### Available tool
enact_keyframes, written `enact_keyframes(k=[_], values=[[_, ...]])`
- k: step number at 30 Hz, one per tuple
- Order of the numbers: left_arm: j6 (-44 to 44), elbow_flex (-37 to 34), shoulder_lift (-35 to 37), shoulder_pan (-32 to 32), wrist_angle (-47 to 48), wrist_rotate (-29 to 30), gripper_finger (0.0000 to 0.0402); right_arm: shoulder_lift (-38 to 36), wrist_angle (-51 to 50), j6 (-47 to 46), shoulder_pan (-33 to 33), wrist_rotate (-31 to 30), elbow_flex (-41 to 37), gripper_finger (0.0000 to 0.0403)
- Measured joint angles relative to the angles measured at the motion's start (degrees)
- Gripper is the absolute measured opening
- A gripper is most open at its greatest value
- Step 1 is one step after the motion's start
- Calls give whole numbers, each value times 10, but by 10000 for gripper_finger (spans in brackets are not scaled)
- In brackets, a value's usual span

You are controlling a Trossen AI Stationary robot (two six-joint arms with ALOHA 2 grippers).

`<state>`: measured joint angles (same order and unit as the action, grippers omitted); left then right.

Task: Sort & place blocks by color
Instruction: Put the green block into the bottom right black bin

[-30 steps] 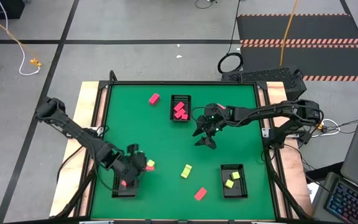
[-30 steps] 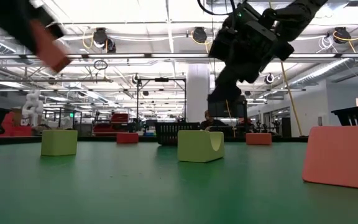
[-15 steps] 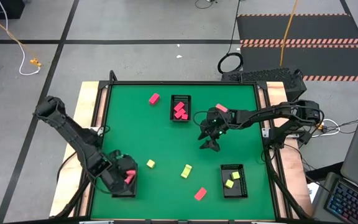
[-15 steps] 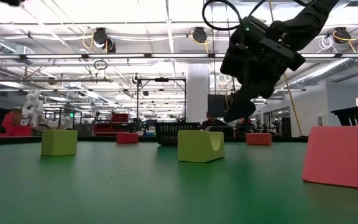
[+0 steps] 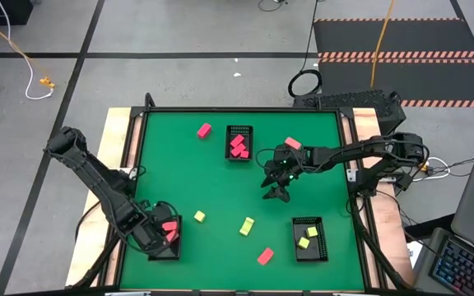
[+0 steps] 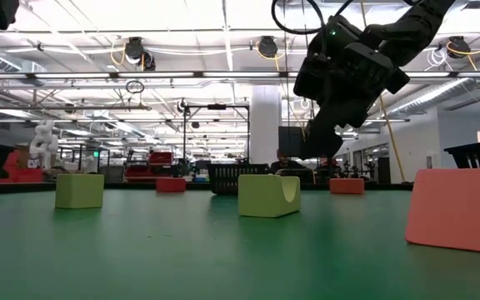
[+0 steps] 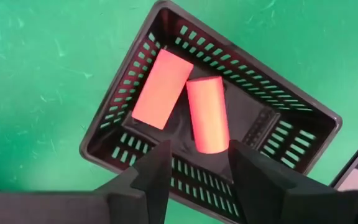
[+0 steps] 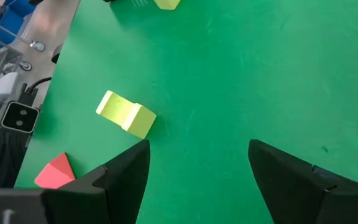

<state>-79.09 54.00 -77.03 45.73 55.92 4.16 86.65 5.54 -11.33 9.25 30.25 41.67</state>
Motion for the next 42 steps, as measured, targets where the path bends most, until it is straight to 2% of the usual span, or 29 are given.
enact_keyframes(k=[6, 14, 22, 29, 33, 42], values=[[37, 0, 4, -27, 0, -1, 152, 0, 2, 21, 4, -1, 0, 265], [124, 0, 34, -126, -6, 21, 139, 0, 20, 28, 20, -2, 0, 265], [161, 1, 19, -200, -98, 21, 138, 0, 20, 19, 20, -2, 0, 265], [237, 0, -40, -225, -110, 18, 138, 0, 19, 37, 31, -2, 0, 265], [238, 1, -53, -239, -128, -1, 138, 0, 20, 36, 41, -2, 0, 265], [219, 2, -80, -241, -155, 2, 138, 0, 14, 28, 51, -2, 0, 265]])
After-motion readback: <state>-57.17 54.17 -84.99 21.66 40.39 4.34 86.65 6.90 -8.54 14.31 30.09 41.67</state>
